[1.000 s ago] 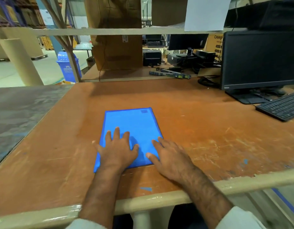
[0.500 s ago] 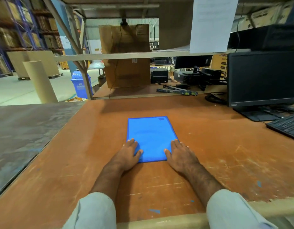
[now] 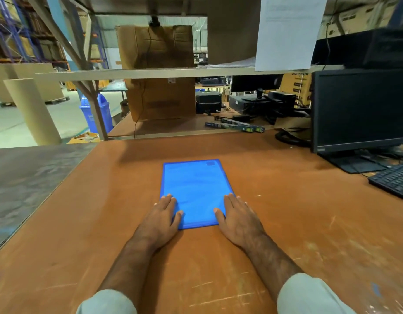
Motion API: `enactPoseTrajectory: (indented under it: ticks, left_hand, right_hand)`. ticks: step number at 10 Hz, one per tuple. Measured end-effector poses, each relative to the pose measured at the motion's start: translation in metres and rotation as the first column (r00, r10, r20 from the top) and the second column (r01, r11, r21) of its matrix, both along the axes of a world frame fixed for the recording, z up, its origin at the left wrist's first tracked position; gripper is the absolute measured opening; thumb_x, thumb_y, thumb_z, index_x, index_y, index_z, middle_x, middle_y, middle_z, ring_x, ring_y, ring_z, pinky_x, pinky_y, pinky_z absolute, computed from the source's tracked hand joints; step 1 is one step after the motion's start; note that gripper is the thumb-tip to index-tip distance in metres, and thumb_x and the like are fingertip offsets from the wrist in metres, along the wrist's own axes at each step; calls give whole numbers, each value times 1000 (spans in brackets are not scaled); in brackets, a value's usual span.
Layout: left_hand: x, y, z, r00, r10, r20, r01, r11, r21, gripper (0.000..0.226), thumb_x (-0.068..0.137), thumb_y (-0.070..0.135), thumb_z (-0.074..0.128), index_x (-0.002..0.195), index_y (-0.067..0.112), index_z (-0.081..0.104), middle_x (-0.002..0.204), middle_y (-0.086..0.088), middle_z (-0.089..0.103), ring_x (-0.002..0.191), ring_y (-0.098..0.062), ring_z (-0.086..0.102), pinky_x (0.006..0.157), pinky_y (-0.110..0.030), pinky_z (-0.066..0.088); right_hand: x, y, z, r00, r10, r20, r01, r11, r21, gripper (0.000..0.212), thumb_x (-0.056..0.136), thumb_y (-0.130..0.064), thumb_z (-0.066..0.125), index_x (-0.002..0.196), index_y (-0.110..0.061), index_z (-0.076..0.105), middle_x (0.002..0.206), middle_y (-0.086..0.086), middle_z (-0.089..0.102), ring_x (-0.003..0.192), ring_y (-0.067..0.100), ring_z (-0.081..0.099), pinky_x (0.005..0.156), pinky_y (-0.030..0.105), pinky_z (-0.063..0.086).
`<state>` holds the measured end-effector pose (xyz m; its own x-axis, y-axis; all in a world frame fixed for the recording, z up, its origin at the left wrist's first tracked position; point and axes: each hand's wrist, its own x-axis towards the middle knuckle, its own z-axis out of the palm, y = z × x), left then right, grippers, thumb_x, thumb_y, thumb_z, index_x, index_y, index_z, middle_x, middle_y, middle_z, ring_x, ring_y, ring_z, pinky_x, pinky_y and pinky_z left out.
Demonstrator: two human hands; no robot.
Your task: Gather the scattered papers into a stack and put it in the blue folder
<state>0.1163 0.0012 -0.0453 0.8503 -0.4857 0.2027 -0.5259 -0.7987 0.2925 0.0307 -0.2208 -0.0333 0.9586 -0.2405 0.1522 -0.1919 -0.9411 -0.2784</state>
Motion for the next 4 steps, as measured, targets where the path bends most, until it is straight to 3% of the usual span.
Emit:
enactPoseTrajectory:
  ticks: [2, 3, 4]
  left_hand:
    - [0, 1, -8, 1000, -6, -3, 6, 1000, 31, 98, 83, 68, 6, 155, 9, 38, 165, -11, 30, 155, -23, 24, 127, -35, 18]
    - [4, 2, -8, 999, 12, 30, -11, 1000, -3, 92, 88, 65, 11, 155, 9, 39, 165, -11, 33, 154, -23, 28, 126, -40, 19]
    - [-7, -4, 0, 983, 28, 179, -5, 992, -129, 67, 98, 47, 30, 142, 3, 57, 148, -16, 55, 138, -29, 53, 119, -51, 33]
  right_hand:
    - [0, -14, -3, 995, 82, -52, -81, 996, 21, 68, 103, -56, 34, 159, -17, 26, 169, 4, 18, 156, 23, 15, 124, 37, 13]
    - [2, -16, 0, 996, 81, -37, -78, 995, 57, 83, 95, -73, 16, 160, -20, 25, 169, 3, 16, 156, 20, 13, 125, 40, 16]
    - [-7, -6, 12, 996, -7, 89, 3, 999, 48, 90, 86, -70, 7, 155, -20, 37, 166, 1, 27, 155, 17, 21, 118, 45, 30]
